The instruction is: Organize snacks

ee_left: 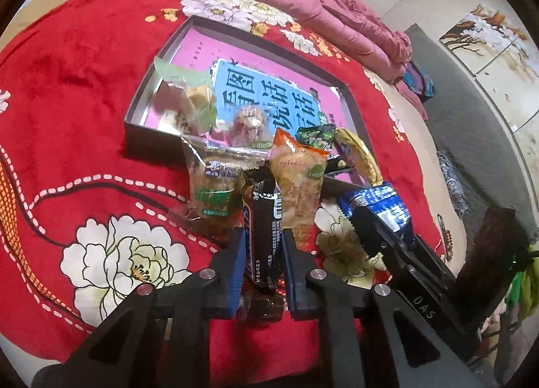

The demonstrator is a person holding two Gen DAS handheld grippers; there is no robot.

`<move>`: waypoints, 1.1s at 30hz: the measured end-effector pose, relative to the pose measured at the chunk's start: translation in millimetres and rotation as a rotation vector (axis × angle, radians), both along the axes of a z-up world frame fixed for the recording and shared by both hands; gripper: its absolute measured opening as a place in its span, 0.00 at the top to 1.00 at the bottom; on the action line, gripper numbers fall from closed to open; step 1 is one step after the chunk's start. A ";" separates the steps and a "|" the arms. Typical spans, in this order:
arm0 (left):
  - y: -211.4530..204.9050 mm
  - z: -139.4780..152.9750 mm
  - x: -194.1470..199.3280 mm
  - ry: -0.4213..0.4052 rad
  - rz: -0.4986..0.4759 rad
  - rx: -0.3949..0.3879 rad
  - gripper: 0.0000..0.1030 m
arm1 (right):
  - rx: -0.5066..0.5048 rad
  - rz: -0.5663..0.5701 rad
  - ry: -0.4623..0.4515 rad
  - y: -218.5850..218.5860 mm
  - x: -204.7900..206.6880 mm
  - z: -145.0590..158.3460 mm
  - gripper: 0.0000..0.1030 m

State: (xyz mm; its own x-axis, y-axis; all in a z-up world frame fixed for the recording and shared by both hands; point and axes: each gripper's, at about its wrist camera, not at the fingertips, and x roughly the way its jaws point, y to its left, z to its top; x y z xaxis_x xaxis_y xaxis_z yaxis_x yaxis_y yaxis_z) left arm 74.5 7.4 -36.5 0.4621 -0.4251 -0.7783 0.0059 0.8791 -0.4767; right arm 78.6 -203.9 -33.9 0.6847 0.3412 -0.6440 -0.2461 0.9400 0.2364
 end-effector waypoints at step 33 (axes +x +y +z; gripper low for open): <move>7.8 13.9 4.0 -0.051 0.043 0.004 0.83 | 0.008 0.001 -0.058 3.2 -2.1 10.1 0.51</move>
